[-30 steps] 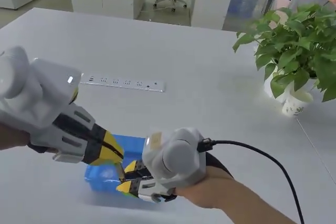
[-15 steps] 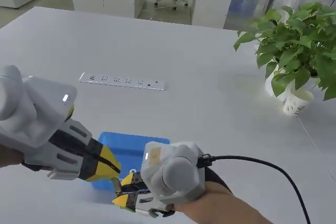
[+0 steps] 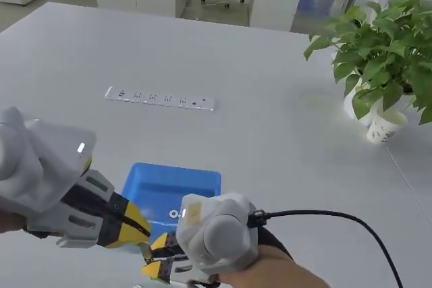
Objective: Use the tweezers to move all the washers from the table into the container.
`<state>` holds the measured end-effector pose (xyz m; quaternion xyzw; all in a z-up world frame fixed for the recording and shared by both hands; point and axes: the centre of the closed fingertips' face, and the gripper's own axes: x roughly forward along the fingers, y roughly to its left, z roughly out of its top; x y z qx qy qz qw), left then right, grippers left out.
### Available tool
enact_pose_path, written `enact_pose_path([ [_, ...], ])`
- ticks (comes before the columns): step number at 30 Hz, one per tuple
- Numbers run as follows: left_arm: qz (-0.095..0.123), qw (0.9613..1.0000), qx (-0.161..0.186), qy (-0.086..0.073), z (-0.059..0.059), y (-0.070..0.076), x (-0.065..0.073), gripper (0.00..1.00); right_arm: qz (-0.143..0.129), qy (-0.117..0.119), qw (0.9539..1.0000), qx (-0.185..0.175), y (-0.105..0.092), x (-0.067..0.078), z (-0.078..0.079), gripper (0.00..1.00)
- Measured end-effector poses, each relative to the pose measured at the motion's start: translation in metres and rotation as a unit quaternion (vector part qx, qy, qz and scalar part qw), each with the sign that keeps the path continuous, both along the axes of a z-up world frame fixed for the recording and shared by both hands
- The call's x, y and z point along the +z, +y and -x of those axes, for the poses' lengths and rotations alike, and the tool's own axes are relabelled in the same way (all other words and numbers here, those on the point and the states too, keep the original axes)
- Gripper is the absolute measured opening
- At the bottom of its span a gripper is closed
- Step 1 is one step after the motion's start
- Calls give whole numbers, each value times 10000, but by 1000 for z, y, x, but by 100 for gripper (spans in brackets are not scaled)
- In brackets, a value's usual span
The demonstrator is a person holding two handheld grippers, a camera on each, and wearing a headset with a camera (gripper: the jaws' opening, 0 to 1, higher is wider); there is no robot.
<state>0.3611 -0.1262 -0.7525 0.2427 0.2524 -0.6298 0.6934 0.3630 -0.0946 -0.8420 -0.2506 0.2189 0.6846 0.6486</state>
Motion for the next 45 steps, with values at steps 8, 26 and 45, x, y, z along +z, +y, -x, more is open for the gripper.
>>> enact_pose_path([
  [8, -85, 10000, 15, 39, 6, 4, -8, 3, -52, 123, 9999, -16, 5, -7, 8, 11],
  [26, -257, 9996, -15, 137, 18, 9, -20, 3, -53, 304, 9995, 47, 11, -19, 21, 12],
  [45, -362, 9992, -5, 194, 24, 14, -30, 3, -19, 450, 9989, 104, 17, -29, 29, 12],
])
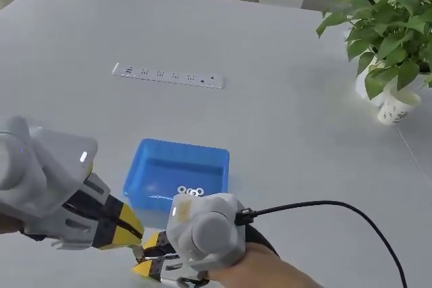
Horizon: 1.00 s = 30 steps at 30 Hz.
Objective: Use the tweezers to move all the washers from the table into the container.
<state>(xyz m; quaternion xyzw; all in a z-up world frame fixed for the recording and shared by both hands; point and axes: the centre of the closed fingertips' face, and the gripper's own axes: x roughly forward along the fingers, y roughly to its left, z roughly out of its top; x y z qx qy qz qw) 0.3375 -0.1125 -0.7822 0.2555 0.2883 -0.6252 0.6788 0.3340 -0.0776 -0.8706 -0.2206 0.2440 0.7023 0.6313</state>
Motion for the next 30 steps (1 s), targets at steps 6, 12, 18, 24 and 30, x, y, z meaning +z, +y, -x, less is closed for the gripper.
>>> enact_pose_path([
  [6, -5, 10000, 2, -1, 0, 0, -2, 3, 29, -13, 10000, 20, 0, -2, 0, 12],
  [12, -20, 10000, 2, 30, -1, -1, -4, 3, 73, -26, 10000, 51, -1, -5, 0, 12],
  [18, 36, 10000, 0, 42, -2, -4, -4, 3, 59, -16, 10000, 37, -2, -5, -1, 12],
  [24, 49, 10000, -53, 42, -1, -6, -4, 3, 56, -7, 10000, 8, -3, -5, -1, 12],
  [30, 28, 10000, -54, 44, -3, -4, -4, 3, 77, -92, 9999, 40, -3, -6, -1, 11],
])
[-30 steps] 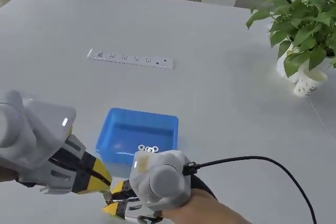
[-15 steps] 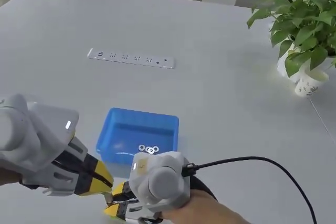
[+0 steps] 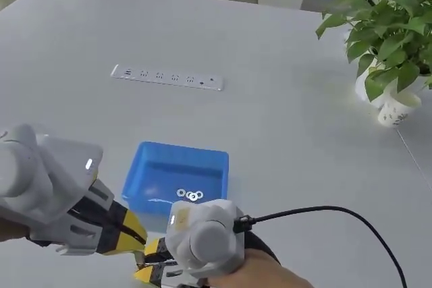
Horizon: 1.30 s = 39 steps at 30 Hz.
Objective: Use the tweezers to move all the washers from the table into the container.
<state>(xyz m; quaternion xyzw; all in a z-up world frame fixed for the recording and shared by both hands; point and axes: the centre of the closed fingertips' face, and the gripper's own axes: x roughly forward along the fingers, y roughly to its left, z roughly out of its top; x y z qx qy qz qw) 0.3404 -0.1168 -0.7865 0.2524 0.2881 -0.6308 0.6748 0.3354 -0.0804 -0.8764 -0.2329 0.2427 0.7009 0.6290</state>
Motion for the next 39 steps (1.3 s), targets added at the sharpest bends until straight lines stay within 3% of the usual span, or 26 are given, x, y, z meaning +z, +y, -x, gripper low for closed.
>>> enact_pose_path([
  [39, -5, 10000, 4, 98, -1, 0, 2, 3, 45, -89, 9999, 37, -1, 2, -1, 8],
])
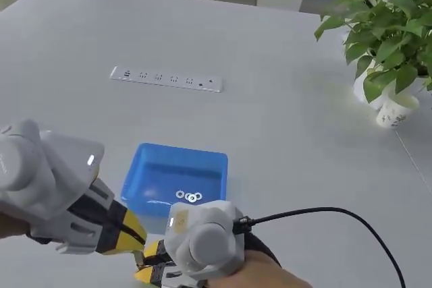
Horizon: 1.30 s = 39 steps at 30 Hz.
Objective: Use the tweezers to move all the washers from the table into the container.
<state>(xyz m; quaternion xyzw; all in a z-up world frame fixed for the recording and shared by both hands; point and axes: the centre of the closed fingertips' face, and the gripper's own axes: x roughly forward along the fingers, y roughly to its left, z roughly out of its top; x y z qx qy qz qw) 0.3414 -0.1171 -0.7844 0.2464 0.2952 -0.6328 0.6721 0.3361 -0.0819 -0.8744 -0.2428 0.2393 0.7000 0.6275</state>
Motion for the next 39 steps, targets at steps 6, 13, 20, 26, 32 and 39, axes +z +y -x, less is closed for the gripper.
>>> enact_pose_path([
  [6, -6, 10000, 3, -10, 0, 0, 2, 3, -14, -8, 10000, 10, 1, 2, 0, 8],
  [13, -6, 10000, -7, -38, -2, 0, 6, 3, -35, -65, 10000, 7, 1, 7, -3, 8],
  [20, 38, 10000, 3, -59, -4, -1, 13, 3, -33, -118, 9999, 39, -1, 13, -5, 8],
  [26, 64, 9999, -7, -92, -6, -2, 20, 3, -56, -170, 9998, 60, -2, 19, -7, 8],
  [32, 78, 9998, -28, -159, -12, -2, 29, 3, -102, -221, 9997, 35, -2, 29, -14, 8],
  [39, 84, 9997, -87, -234, -18, -4, 38, 3, -149, -292, 9995, -11, -3, 38, -20, 8],
])
